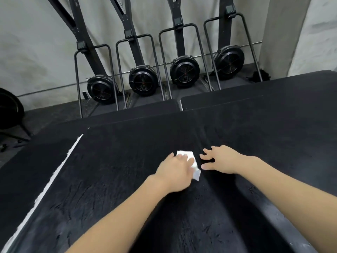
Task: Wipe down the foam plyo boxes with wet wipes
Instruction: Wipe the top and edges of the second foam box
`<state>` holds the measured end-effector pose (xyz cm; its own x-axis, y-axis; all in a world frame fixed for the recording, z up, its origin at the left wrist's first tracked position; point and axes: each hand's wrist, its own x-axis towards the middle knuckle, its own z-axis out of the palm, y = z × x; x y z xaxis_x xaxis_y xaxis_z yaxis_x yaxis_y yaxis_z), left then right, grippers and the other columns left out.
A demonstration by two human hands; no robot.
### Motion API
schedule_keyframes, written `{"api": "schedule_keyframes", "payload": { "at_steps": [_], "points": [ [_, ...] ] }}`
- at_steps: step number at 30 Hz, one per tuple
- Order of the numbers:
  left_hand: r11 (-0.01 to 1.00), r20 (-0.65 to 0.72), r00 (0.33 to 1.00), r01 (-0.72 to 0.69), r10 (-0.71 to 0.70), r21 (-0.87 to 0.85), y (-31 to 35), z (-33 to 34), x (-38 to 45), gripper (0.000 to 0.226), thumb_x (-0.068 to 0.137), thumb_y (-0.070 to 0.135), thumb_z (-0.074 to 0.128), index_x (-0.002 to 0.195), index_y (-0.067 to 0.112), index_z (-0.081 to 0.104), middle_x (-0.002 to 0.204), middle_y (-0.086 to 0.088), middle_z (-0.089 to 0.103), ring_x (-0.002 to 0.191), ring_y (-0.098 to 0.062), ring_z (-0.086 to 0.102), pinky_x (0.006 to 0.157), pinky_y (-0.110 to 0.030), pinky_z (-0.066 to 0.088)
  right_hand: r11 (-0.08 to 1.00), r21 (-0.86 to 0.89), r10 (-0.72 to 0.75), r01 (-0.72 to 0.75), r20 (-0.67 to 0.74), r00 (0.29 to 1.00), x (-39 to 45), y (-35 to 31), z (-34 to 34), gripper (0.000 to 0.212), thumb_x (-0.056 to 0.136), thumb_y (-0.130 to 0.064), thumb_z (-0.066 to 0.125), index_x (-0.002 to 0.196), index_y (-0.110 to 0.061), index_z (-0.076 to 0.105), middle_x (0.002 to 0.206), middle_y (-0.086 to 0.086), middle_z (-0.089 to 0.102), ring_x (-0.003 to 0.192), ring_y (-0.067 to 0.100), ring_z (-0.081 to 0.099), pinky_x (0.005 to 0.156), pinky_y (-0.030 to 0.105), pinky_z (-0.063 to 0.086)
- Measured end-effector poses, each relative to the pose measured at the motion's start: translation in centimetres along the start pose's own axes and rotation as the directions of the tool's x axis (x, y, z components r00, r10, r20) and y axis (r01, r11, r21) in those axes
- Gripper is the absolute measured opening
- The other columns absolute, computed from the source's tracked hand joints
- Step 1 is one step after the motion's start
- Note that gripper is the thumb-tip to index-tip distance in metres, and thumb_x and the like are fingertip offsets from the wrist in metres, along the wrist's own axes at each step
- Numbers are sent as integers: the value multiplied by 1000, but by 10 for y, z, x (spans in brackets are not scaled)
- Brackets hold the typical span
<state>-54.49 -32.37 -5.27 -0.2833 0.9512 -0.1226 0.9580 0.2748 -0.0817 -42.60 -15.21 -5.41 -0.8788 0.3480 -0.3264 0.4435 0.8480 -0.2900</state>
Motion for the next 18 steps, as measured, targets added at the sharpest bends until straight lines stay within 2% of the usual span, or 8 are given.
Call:
{"api": "schedule_keyframes", "payload": {
  "at_steps": [3, 6, 8, 10, 12, 15, 18],
  "points": [
    [998, -66, 996, -60, 58, -29, 21, 13, -51, 39, 104, 36, 29, 131, 14, 48, 127, -9, 55, 102, -28, 53, 113, -39, 33, 999, 40, 2, -2, 2, 1000, -26, -6, 7, 62, 92, -59, 58, 149, -37, 43, 162, -14, 23, 150, 16, 23, 118, 31, 25],
    [997, -77, 996, -44, 39, -66, 37, 18, -89, 44, 101, 43, 25, 129, 17, 46, 122, -3, 54, 106, -25, 49, 98, -35, 44, 998, 62, 4, -3, -17, 1000, -47, -9, 18, 63, 91, -60, 59, 148, -39, 43, 162, -13, 24, 149, 15, 24, 118, 29, 24],
    [998, -76, 996, -40, 36, -57, 42, 19, -101, 50, 99, 46, 21, 128, 15, 47, 123, -3, 54, 111, -23, 49, 98, -35, 45, 997, 75, 6, -4, -18, 1000, -57, -10, 25, 64, 90, -62, 59, 148, -41, 42, 162, -12, 23, 151, 14, 20, 120, 31, 21],
    [999, -65, 997, -44, 41, -33, 42, 17, -101, 59, 98, 48, 14, 135, 13, 45, 133, -5, 53, 123, -24, 46, 110, -38, 37, 998, 59, -2, 2, -9, 1000, -64, -11, 29, 65, 90, -63, 57, 149, -41, 39, 163, -12, 21, 152, 15, 15, 121, 31, 17],
    [998, -10, 1000, -23, 22, -56, 34, 16, -89, 57, 104, 46, 17, 147, 14, 35, 151, -7, 41, 141, -23, 34, 122, -41, 20, 999, 40, -11, 12, -10, 1000, -68, -13, 32, 66, 92, -62, 55, 151, -39, 36, 163, -11, 20, 153, 16, 11, 120, 31, 14],
    [993, 64, 998, 31, -24, -110, 20, 11, -57, 56, 108, 44, 21, 159, 19, 19, 166, -4, 19, 152, -18, 15, 125, -46, 6, 997, 77, 9, -7, -23, 1000, -67, -13, 36, 65, 94, -59, 56, 152, -38, 35, 164, -11, 19, 153, 16, 8, 121, 32, 13],
    [986, 100, 992, 88, -74, -139, 12, 11, -26, 57, 108, 43, 20, 160, 22, 14, 168, -2, 13, 153, -17, 11, 125, -50, 3, 995, 99, 30, -28, -25, 999, -66, -13, 40, 65, 93, -58, 56, 152, -39, 35, 164, -11, 19, 154, 17, 7, 122, 36, 13]
  ]
}}
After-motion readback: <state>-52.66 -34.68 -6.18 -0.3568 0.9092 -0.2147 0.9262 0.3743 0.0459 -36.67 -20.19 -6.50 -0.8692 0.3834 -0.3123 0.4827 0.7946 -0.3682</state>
